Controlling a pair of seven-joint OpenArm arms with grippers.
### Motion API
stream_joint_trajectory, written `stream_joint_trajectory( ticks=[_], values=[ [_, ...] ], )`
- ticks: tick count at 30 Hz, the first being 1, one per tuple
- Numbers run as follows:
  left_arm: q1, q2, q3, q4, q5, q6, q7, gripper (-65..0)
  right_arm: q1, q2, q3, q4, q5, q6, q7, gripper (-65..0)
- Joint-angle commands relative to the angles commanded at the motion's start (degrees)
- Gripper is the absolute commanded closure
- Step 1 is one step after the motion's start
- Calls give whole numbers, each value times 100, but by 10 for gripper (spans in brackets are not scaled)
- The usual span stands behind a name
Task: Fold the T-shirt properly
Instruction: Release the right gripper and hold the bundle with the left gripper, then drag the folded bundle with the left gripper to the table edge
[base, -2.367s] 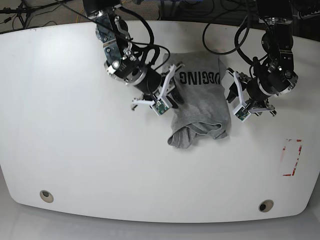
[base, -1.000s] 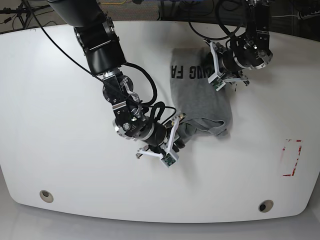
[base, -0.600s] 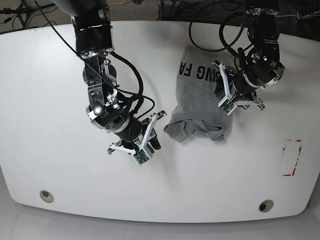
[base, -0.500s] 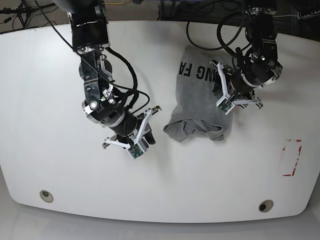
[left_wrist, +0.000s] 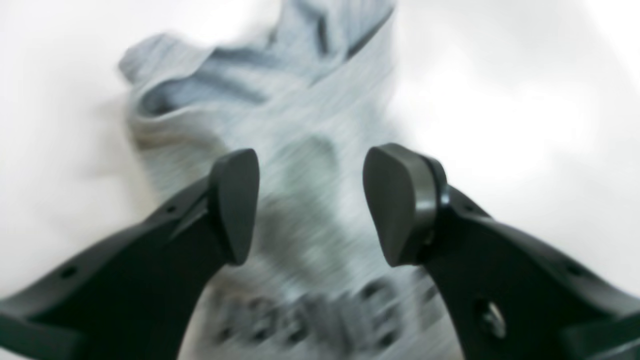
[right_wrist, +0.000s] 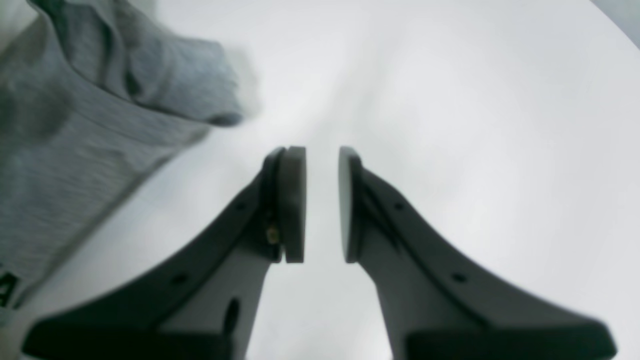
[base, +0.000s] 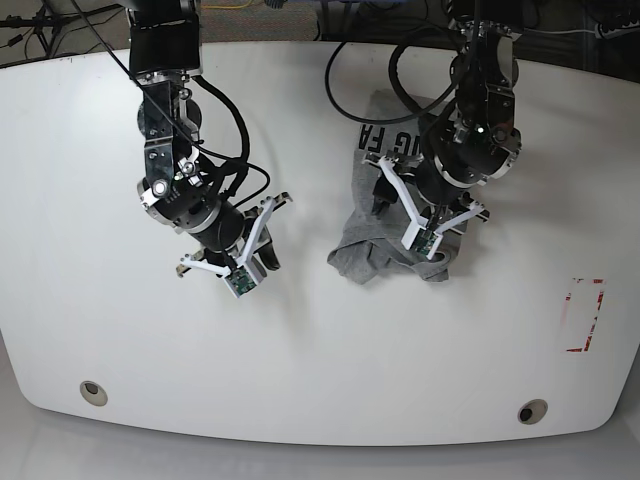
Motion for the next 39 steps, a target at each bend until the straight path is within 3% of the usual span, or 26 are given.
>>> stream_joint_trajectory(
  ticks=[5, 9, 20, 26, 32, 39],
  values=[
    [0, -132, 396, -387, 0, 668, -316, -365, -26, -26, 193, 0, 0, 105, -18, -103],
    [18, -176, 440, -765, 0, 844, -510, -363, -105, -35, 308, 0, 0, 176, -18, -103],
    [246, -853, 431, -2233, -44, 826, -1477, -363, -202, -35, 308, 9, 0, 211, -9, -103],
    [220, -1064, 448, -3059, -35, 818, -1503, -363, -229, -35, 308, 18, 0, 211, 0, -103],
    [79, -1477, 431, -3543, -35, 791, -1486, -364, -255, -44, 308, 158, 9, 211, -9, -103],
    [88, -2242, 79, -3807, -44, 105, -1512, -363, -413, -44, 299, 334, 9, 211, -9, -105]
  ],
)
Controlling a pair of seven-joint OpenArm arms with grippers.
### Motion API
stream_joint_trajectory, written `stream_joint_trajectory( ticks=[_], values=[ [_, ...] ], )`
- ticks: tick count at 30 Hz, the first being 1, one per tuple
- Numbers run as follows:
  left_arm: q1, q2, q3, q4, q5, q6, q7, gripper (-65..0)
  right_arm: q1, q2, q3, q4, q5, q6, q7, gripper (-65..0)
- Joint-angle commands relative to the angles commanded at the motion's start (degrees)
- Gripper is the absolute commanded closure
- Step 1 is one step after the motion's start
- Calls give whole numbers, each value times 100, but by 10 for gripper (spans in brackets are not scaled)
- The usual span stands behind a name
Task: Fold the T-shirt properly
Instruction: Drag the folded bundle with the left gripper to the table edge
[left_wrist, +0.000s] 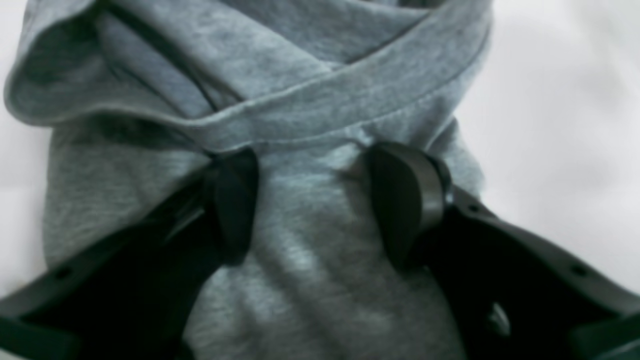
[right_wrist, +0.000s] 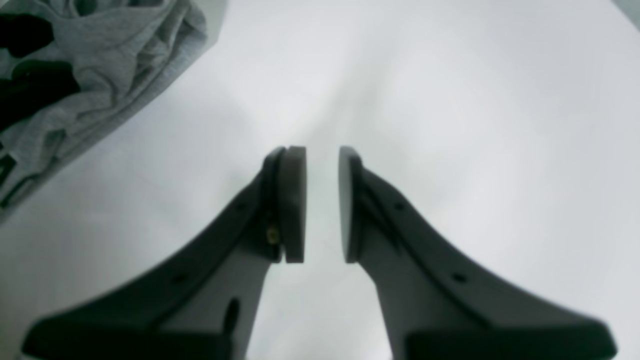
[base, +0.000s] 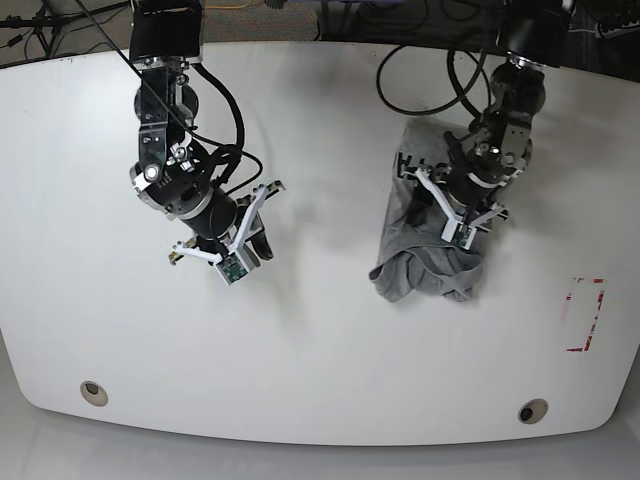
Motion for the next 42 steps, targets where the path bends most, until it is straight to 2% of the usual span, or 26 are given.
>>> stream_joint_trajectory(
  ticks=[7, 9, 12, 17, 24, 27, 32, 38, 42],
  values=[
    [325, -633, -1152, -237, 35, -642, 0, -361, -158, 0, 0, 62, -9, 0, 0, -103],
    [334, -835, -1319, -396, 35, -730, 18, -361, -220, 9, 0, 141, -9, 0, 0, -103],
    [343, -1187, -1433, -659, 35, -747, -18, -361, -369, 9, 0, 281, -9, 18, 0, -103],
    [308, -1662, -1442, -1143, 26, -747, -220, -361, -554, 9, 0, 431, -9, 193, 9, -103],
    [299, -2084, -1442, -1292, 26, -747, -396, -361, -747, 0, 0, 457, -9, 325, 18, -101],
    [290, -2259, -1459, -1275, 0, -747, -396, -361, -844, 0, 0, 457, -9, 325, 26, -101],
    [237, -2356, -1785, -791, 0, -756, -396, -361, -949, 0, 0, 457, -9, 325, 149, -101],
    [246, -2295, -2022, 35, 0, -756, -387, -361, -1187, 35, 9, 404, -70, 316, 941, -103],
    [220, -1960, -2242, 475, 26, -756, -387, -361, -1248, 79, 18, 202, -167, 299, 1415, -103]
  ],
)
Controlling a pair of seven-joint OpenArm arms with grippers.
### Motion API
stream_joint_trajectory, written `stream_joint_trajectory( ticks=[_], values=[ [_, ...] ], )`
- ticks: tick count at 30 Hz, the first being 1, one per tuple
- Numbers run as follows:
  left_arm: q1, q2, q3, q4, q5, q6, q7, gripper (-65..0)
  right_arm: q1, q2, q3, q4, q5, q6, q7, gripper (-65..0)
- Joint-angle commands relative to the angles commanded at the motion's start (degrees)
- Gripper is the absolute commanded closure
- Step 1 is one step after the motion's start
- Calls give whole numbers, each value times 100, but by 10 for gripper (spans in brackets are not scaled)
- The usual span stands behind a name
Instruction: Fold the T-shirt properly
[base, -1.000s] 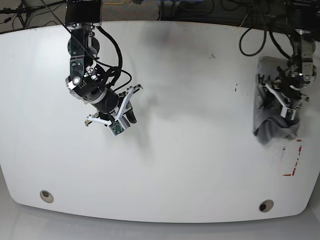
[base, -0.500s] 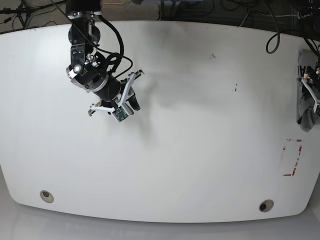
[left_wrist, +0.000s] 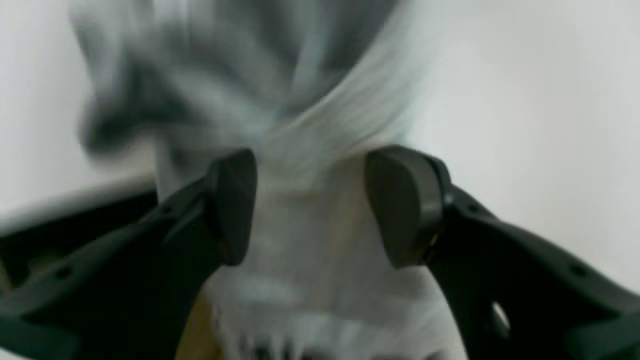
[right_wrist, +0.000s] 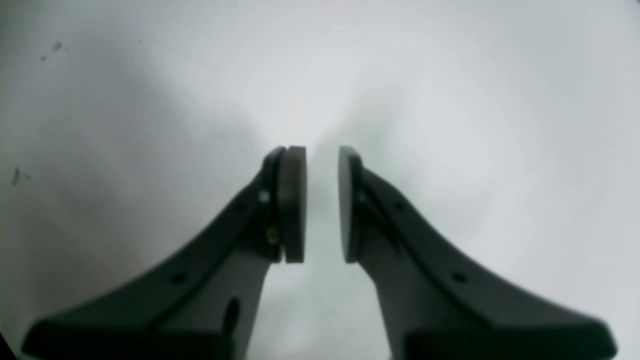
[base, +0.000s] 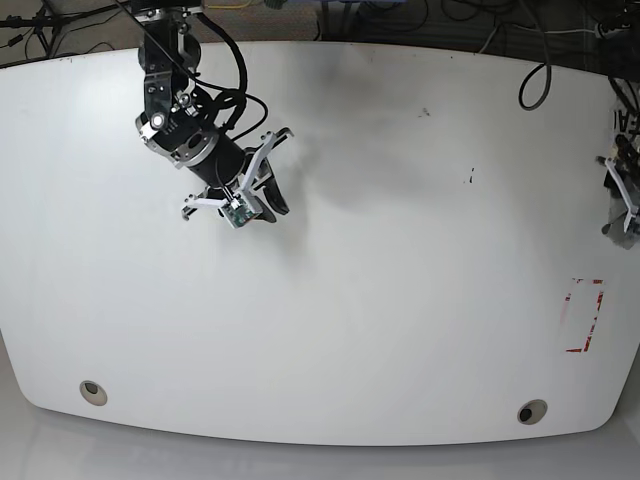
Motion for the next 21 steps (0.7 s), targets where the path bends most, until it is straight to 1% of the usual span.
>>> stream_joint_trajectory(
  ticks=[3, 5, 7, 9, 10, 11, 13, 14, 15, 16, 17, 19, 21],
  values=[
    [-9, 202, -211, 316, 0, 0, -35, -361, -9, 70, 70, -123, -114, 9, 281, -101],
    [-9, 396, -352, 615, 0, 0, -44, -360, -62, 70, 167, -158, -158, 18, 492, -101],
    [-9, 642, -466, 967, 0, 0, -79, -360, -185, 70, 369, -158, -149, 18, 686, -101],
    [35, 976, -563, 1371, 9, 9, -290, -360, -325, 62, 659, -167, -141, 18, 949, -101],
    [44, 1037, -571, 1451, 18, 9, -360, -360, -352, 62, 712, -176, -141, 18, 1020, -101],
    [149, 1257, -598, 1679, 88, 9, -571, -360, -431, 53, 844, -193, -141, 18, 1240, -101],
    [352, 1521, -598, 1908, 255, 18, -835, -360, -563, 53, 958, -211, -141, 18, 1486, -101],
    [501, 1749, -598, 2075, 440, 26, -1090, -360, -695, 53, 1046, -273, -141, 18, 1670, -101],
    [563, 1881, -598, 2180, 545, 26, -1240, -360, -756, 53, 1090, -299, -141, 18, 1785, -101],
    [659, 2101, -598, 2295, 686, 26, -1468, -360, -844, 53, 1169, -343, -141, 18, 1969, -101],
    [721, 2251, -598, 2374, 774, 26, -1600, -360, -905, 53, 1222, -369, -141, 18, 2092, -101],
    [941, 2673, -598, 2576, 1002, 26, -1987, -360, -1125, 53, 1389, -413, -141, 18, 2426, -101],
    [1257, 2989, -598, 2769, 1187, 26, -2312, -360, -1433, 53, 1565, -413, -141, 18, 2681, -101]
  ],
)
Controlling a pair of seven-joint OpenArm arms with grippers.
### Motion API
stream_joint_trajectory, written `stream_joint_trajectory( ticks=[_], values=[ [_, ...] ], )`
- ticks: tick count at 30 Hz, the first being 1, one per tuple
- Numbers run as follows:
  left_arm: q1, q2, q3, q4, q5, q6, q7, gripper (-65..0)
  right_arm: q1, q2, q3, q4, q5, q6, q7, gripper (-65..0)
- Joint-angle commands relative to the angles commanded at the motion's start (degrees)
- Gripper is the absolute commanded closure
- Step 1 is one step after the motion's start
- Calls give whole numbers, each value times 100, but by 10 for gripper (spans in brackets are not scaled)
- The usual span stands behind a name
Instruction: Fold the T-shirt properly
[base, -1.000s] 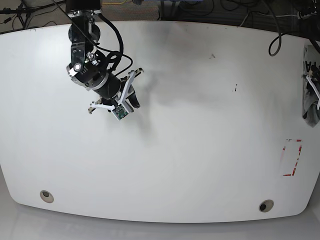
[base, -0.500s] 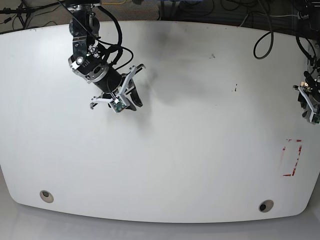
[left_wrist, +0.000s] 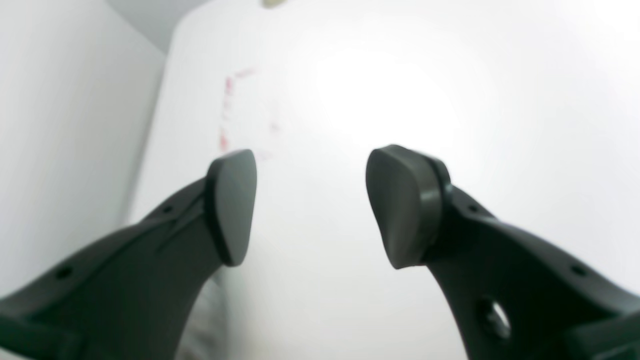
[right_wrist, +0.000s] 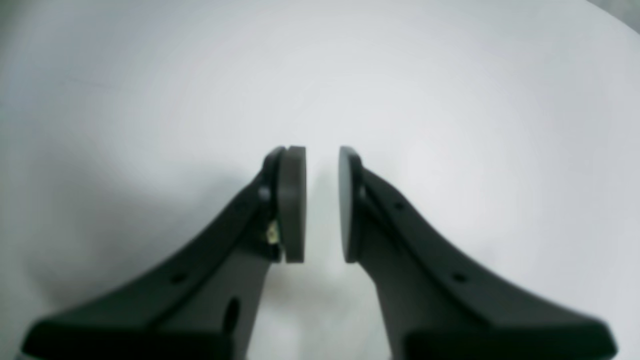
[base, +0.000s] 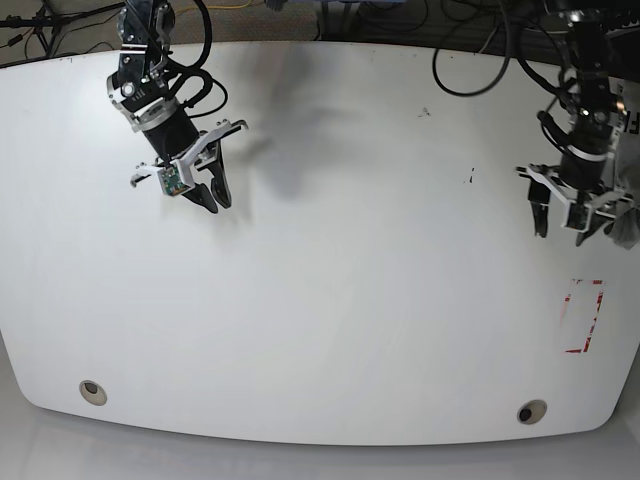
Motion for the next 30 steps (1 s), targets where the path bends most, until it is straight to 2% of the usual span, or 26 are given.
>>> stream_joint_trajectory(
  ticks=[5, 12, 16, 23, 27, 30],
  values=[
    [668, 536, 26, 211, 97, 0, -396, -360, -624, 0, 167, 9, 9, 0, 440, -101],
    [1881, 958, 343, 334, 105, -9, -413, -360, -1495, -123, 387, 0, 26, 0, 668, -100],
    [2716, 1090, 554, 466, 97, -9, -422, -360, -1925, -308, 589, -79, 281, 9, 853, -100],
    [3991, 1169, 932, 536, 70, -9, -431, -358, -2892, -360, 651, -123, 545, 9, 1011, -100],
    [4343, 1152, 1029, 484, 9, -9, -431, -358, -3288, -369, 642, -141, 607, 9, 1064, -100],
    [4457, 1125, 1029, 255, -264, -9, -404, -358, -3499, -413, 633, -484, 624, 9, 1178, -100]
  ],
)
